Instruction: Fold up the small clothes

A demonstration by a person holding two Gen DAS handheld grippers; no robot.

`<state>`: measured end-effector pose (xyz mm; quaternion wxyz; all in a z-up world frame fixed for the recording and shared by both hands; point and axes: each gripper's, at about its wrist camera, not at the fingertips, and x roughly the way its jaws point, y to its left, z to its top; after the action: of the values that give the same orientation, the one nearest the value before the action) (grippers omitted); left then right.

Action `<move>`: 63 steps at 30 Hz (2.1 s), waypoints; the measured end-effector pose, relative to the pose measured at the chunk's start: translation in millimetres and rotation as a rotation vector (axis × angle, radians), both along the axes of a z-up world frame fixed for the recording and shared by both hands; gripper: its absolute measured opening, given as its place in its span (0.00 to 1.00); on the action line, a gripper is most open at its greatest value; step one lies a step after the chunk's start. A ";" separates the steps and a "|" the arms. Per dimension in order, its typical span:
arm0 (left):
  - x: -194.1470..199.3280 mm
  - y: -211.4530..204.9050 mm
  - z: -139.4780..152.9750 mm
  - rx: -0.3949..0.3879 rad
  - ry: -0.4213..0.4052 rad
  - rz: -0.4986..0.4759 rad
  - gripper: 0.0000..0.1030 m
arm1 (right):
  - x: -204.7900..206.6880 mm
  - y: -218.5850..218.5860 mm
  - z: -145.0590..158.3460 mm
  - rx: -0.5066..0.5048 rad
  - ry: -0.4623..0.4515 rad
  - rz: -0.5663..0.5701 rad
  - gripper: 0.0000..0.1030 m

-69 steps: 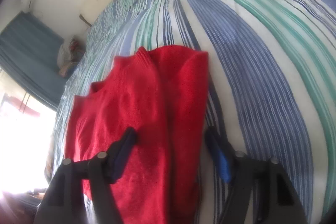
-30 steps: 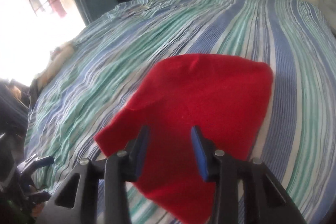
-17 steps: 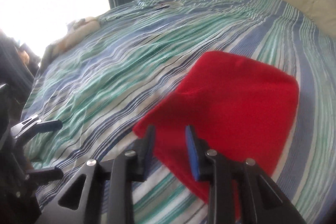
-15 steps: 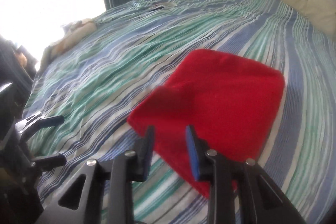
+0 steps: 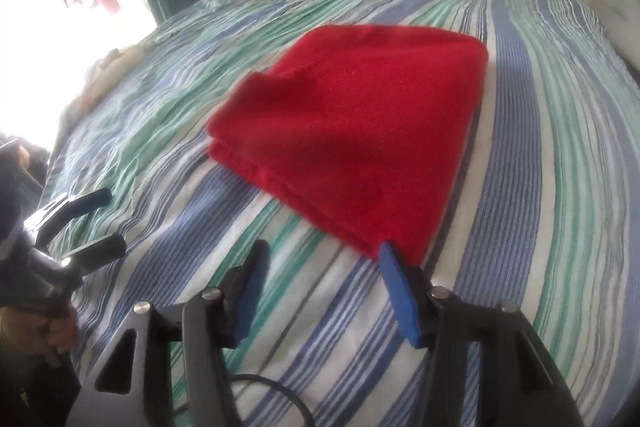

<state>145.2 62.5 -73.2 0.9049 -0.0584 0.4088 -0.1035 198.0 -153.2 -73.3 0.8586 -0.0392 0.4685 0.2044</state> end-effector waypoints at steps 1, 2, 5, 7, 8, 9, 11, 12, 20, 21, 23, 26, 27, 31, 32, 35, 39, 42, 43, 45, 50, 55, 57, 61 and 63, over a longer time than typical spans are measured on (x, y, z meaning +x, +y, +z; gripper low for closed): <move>0.0 -1.4 -0.4 0.007 0.001 0.000 0.99 | -9.1 -2.0 0.9 -0.015 -0.008 0.003 0.62; -0.5 -2.7 -1.0 0.013 0.001 -0.001 0.99 | -18.0 -5.3 1.4 -0.031 -0.017 0.005 0.63; -1.7 -6.3 -3.0 0.036 -0.001 -0.003 0.99 | -42.5 -17.2 -1.6 -0.076 -0.026 -0.006 0.63; -1.9 -8.3 -4.4 0.051 -0.002 -0.005 0.99 | -58.1 -28.8 -3.2 -0.091 -0.036 -0.029 0.63; -2.0 -9.6 -5.3 0.059 -0.002 -0.006 0.99 | -64.8 -35.8 -4.6 -0.093 -0.041 -0.045 0.63; -1.9 -11.0 -6.4 0.066 -0.002 -0.007 0.99 | -71.0 -42.1 -5.3 -0.091 -0.046 -0.065 0.63; -2.3 -14.2 -8.9 0.083 0.000 -0.009 0.99 | -81.7 -56.2 -8.4 -0.068 -0.050 -0.111 0.64; -1.8 -16.3 -10.4 0.092 0.001 -0.011 0.99 | -86.3 -63.6 -11.1 -0.055 -0.050 -0.134 0.66; -3.4 -34.6 -24.8 0.198 0.002 -0.024 0.99 | -107.4 -85.0 -41.3 -0.023 -0.140 -0.269 0.82; -3.4 -36.6 -26.2 0.210 0.002 -0.023 0.99 | -108.5 -85.1 -44.5 -0.019 -0.153 -0.285 0.86; -4.0 -40.5 -28.6 0.236 0.003 -0.024 0.99 | -110.1 -81.7 -49.1 -0.041 -0.172 -0.295 0.88; -4.4 -46.1 -31.7 0.273 0.006 -0.029 0.99 | -110.5 -80.5 -48.8 -0.051 -0.183 -0.299 0.90; -4.4 -47.6 -32.3 0.281 0.007 -0.031 0.99 | -110.9 -81.2 -49.0 -0.048 -0.187 -0.301 0.90; -3.9 -49.0 -33.3 0.293 0.012 -0.033 0.99 | -111.8 -81.6 -49.7 -0.055 -0.192 -0.307 0.91; -4.1 -49.1 -33.3 0.294 0.013 -0.033 1.00 | -112.1 -81.4 -49.8 -0.057 -0.193 -0.308 0.91; -4.0 -50.6 -34.0 0.300 0.015 -0.035 1.00 | -112.5 -81.7 -50.2 -0.057 -0.193 -0.311 0.92; -3.4 -52.0 -34.6 0.310 0.014 -0.035 1.00 | -112.9 -82.2 -50.5 -0.052 -0.189 -0.312 0.93; -2.7 -52.5 -34.8 0.314 0.014 -0.036 1.00 | -113.1 -82.4 -50.6 -0.050 -0.188 -0.313 0.93; -2.7 -52.7 -35.0 0.315 0.013 -0.036 1.00 | -113.0 -82.8 -50.6 -0.049 -0.187 -0.312 0.93; -2.9 -53.1 -35.1 0.318 0.013 -0.036 1.00 | -113.0 -82.8 -50.6 -0.048 -0.187 -0.313 0.93; -2.7 -53.3 -35.4 0.318 0.013 -0.036 1.00 | -112.8 -82.9 -50.7 -0.048 -0.187 -0.313 0.93; -2.6 -53.1 -35.4 0.318 0.013 -0.036 1.00 | -112.9 -82.8 -50.8 -0.050 -0.186 -0.313 0.93; -2.8 -53.2 -35.5 0.317 0.011 -0.036 1.00 | -112.3 -83.1 -51.6 -0.053 -0.184 -0.314 0.94; -2.7 -54.5 -35.5 0.323 0.008 -0.036 1.00 | -111.1 -81.2 -53.4 -0.070 -0.178 -0.320 0.95; -2.4 -54.5 -35.4 0.323 0.007 -0.036 1.00 | -111.7 -81.4 -53.6 -0.067 -0.178 -0.321 0.95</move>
<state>142.9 8.0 -108.7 0.8991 0.0947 0.4242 -0.0524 86.3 -234.6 -126.9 0.9165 -0.0104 0.3975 0.0447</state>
